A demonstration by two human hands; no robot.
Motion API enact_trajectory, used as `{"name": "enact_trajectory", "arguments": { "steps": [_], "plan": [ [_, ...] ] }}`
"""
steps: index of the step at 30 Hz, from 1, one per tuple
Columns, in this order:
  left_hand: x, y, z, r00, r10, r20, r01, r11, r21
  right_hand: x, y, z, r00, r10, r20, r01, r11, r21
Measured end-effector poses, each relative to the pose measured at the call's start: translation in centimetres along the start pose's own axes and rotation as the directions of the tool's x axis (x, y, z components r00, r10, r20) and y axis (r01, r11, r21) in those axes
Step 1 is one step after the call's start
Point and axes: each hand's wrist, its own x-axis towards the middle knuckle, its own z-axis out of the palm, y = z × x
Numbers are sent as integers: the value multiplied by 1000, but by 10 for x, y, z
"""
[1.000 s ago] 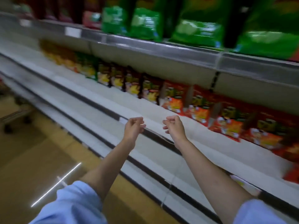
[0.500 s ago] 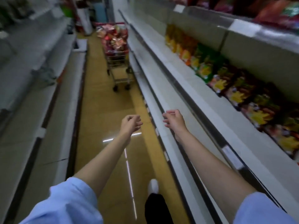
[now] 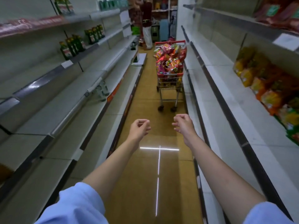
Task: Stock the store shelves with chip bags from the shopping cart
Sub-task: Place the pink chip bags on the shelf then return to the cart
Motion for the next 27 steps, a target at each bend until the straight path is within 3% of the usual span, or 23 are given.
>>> {"name": "enact_trajectory", "arguments": {
  "steps": [6,14,19,27],
  "plan": [
    [101,10,16,997,-54,-54,53,999,-12,91,-14,19,998,38,58,-35,998,-48],
    [262,23,66,999,-51,6,51,996,-74,243,-35,25,1000,21,-1,-21,991,-130],
    [403,72,91,997,-11,76,20,992,-125,370,-82,37,996,-62,-66,45,972,-229],
    [542,115,118,995,-27,100,40,991,-125,514,-125,72,995,-76,-66,55,962,-269]
  ]
}}
